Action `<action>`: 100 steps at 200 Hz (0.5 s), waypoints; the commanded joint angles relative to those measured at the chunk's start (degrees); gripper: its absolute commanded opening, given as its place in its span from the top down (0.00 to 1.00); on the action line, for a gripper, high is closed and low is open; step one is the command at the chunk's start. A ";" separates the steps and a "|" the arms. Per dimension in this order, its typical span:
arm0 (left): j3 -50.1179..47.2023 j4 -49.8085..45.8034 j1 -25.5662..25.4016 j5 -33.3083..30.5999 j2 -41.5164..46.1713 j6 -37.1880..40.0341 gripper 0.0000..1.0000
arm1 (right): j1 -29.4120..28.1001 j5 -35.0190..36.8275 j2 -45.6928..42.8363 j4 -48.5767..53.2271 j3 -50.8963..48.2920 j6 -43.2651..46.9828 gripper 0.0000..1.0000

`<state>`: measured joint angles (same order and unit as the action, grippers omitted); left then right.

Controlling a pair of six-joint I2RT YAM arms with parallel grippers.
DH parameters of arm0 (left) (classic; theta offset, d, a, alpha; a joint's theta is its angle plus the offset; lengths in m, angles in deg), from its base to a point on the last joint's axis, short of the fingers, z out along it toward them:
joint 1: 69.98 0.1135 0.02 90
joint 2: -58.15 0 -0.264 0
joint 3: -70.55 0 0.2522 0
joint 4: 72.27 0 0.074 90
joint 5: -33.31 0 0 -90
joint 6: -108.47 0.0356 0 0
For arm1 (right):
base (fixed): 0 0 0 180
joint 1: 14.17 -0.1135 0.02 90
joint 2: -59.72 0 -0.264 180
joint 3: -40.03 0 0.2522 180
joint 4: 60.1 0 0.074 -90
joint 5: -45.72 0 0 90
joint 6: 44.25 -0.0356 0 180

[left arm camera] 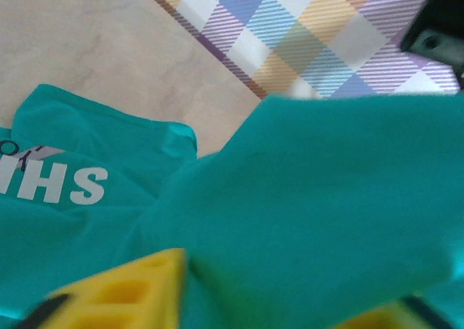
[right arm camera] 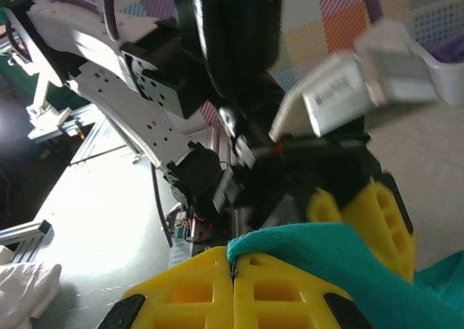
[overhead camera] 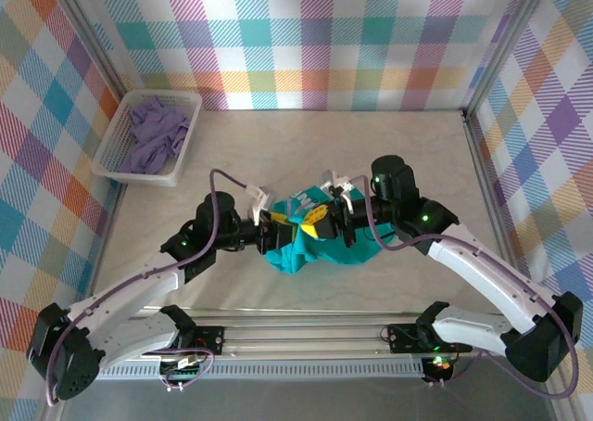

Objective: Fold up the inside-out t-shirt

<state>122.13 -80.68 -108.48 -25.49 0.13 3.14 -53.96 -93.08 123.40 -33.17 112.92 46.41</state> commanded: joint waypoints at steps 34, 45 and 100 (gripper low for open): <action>-3.72 9.52 0.36 -9.04 4.12 1.29 1.00 | 0.53 11.57 -4.74 6.88 -2.15 -1.68 0.52; -6.43 12.99 0.45 -9.93 6.55 1.67 1.00 | 1.91 16.15 -7.21 7.13 -4.19 -3.99 0.49; -10.14 14.59 0.66 -10.11 12.80 3.56 1.00 | 2.88 35.37 -4.40 7.87 -5.70 -10.16 0.42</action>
<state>112.25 -69.71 -108.30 -35.18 11.08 4.67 -51.25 -65.41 116.23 -25.45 108.09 39.09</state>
